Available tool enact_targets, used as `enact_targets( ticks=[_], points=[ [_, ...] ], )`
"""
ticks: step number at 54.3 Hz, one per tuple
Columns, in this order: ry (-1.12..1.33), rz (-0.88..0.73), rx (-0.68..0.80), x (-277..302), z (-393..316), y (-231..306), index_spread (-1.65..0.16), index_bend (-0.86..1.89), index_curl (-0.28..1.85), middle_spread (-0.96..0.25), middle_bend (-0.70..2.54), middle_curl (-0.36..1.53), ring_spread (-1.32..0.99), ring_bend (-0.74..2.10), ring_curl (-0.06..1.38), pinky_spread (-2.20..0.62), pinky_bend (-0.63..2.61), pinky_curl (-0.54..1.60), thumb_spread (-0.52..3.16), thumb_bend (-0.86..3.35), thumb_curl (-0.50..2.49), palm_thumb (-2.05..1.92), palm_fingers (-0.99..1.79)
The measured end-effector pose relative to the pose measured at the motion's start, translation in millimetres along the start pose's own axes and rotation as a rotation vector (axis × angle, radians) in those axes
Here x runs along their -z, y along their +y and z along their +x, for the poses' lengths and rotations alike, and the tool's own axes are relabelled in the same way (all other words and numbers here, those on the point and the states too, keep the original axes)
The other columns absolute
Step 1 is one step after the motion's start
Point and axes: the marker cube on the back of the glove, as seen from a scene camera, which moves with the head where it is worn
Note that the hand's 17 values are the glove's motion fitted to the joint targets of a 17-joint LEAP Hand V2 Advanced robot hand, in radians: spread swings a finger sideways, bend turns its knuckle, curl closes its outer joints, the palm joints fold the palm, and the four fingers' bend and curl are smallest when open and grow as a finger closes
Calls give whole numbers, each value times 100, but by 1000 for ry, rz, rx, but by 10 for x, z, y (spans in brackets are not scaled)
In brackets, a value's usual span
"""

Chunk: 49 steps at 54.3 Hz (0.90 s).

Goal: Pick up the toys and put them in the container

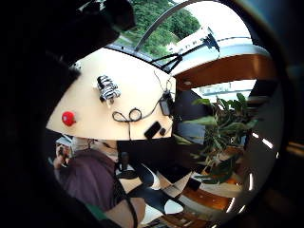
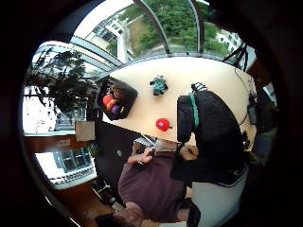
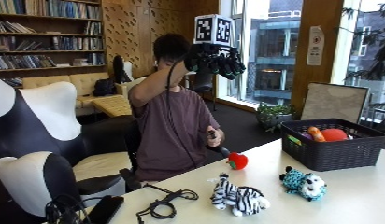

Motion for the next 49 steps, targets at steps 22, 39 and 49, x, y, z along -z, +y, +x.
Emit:
enact_targets(
  ticks=[22,39,49],
  points=[
    [-45,-11,-1,154,-103,-29,-21,15,12,-3,23,19,-9,59,18,2,66,25,146,14,13,6,13],
    [-44,-57,-95,-20,-59,-397,-21,14,19,-5,24,27,-8,63,22,2,75,30,156,11,19,0,1],
    [-70,-125,-163,-521,99,-785,-18,3,16,-1,14,26,1,61,21,4,96,36,139,-2,21,-5,-22]
  ],
)
